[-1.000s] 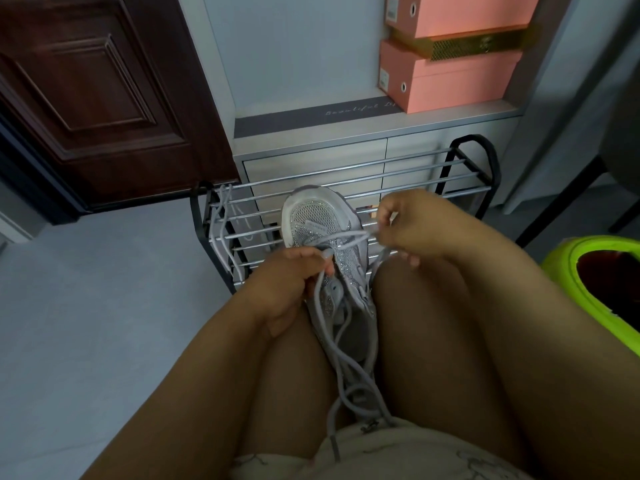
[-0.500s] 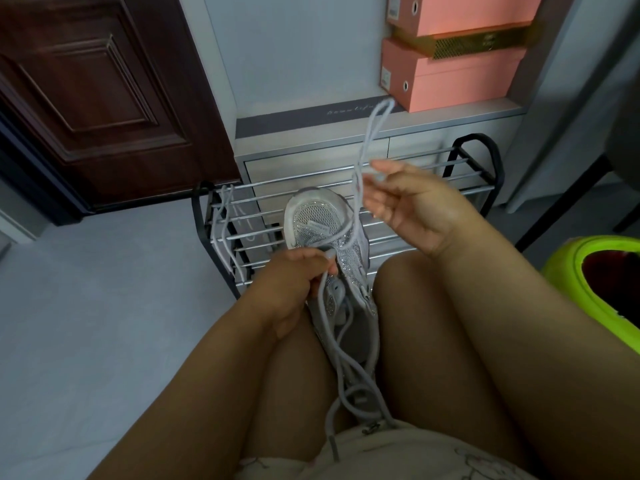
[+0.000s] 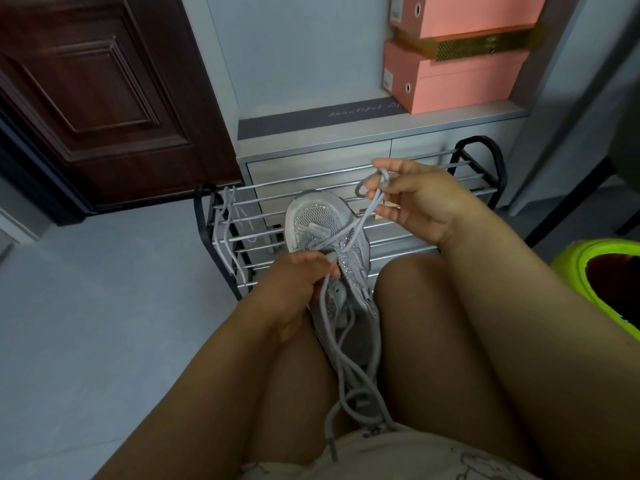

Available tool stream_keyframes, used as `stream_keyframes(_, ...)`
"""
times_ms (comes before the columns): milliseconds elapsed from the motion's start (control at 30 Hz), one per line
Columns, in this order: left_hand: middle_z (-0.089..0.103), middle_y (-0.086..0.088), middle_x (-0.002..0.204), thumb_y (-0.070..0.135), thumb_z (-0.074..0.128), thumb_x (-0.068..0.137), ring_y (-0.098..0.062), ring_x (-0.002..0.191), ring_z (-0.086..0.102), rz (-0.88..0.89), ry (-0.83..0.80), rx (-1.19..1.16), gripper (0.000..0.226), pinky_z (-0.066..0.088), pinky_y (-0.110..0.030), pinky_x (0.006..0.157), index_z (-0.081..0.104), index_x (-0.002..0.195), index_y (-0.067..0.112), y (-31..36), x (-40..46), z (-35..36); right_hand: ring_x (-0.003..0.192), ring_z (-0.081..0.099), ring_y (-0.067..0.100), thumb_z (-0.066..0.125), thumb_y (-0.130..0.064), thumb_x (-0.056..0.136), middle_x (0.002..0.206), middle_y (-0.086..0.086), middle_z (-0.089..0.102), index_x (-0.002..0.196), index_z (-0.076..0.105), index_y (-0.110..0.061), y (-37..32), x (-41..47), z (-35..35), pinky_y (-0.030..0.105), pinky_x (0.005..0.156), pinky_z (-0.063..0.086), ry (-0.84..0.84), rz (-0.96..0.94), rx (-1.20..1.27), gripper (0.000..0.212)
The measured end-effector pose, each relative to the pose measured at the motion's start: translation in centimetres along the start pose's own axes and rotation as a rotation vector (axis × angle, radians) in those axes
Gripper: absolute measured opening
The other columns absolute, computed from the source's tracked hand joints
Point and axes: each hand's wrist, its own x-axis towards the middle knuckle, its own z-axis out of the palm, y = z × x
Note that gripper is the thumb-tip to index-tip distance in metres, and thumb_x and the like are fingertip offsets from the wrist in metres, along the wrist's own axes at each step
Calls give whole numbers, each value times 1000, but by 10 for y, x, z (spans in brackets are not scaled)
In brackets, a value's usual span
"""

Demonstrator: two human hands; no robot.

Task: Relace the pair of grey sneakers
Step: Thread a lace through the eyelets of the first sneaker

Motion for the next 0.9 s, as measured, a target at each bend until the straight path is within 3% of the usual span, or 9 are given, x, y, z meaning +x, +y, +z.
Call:
stream_keyframes(133,55,-7,54,16,57,92,-18,49,47,3,14,83,30,42,-22,51,65,65,8,2,1,1,73,65,11,45,5,88,77,-2,70,106,59,-18,1,1,-18,21,57,47,-54,-58,247,32)
stream_keyframes(233,56,-3,52,23,59,91,-18,49,49,81,72,350,32,43,-25,55,69,64,10,11,5,0,74,62,14,43,6,88,78,1,68,105,59,-17,-1,1,-26,21,55,48,-68,-109,389,33)
stream_keyframes(333,60,-2,56,36,55,92,-15,49,54,382,277,758,34,43,-25,53,66,71,12,25,6,5,71,61,15,43,6,80,76,2,66,103,58,-15,-4,0,-27,23,59,50,-114,-147,464,35)
stream_keyframes(400,61,4,67,37,53,91,-7,61,54,580,340,828,27,39,-22,54,62,77,17,40,8,12,71,57,17,47,-2,71,70,3,60,98,57,-14,-6,-1,-24,24,62,49,-153,-149,519,31)
stream_keyframes(467,59,5,81,35,52,92,-10,74,53,641,182,936,19,39,-25,65,63,88,20,54,19,22,67,53,17,50,-12,70,63,1,53,94,57,-14,-7,-2,-22,24,62,46,-168,-136,552,25)
stream_keyframes(567,54,5,67,36,53,94,-12,64,50,522,-76,1138,24,38,-27,65,61,76,22,69,35,32,61,48,15,52,-19,74,56,-1,45,93,58,-16,-11,-2,-21,24,60,40,-129,-143,550,20)
stream_keyframes(667,59,0,66,34,66,86,-12,57,52,450,-130,1052,20,40,-23,56,67,75,17,83,45,33,63,53,14,49,-18,83,66,1,53,96,56,-17,-12,1,-24,25,60,44,-13,-151,496,15)
stream_keyframes(800,64,0,63,32,71,82,-12,53,56,401,-73,851,18,49,-28,56,69,71,17,101,54,28,65,56,15,49,-27,95,80,5,56,95,50,-18,1,4,-21,25,55,45,211,-86,-14,9)
stream_keyframes(900,61,8,48,34,72,82,-15,52,53,320,14,653,25,44,-26,56,67,62,19,112,66,27,58,51,15,52,-27,94,72,4,57,94,49,-18,9,2,-7,24,48,39,124,-74,-157,10)
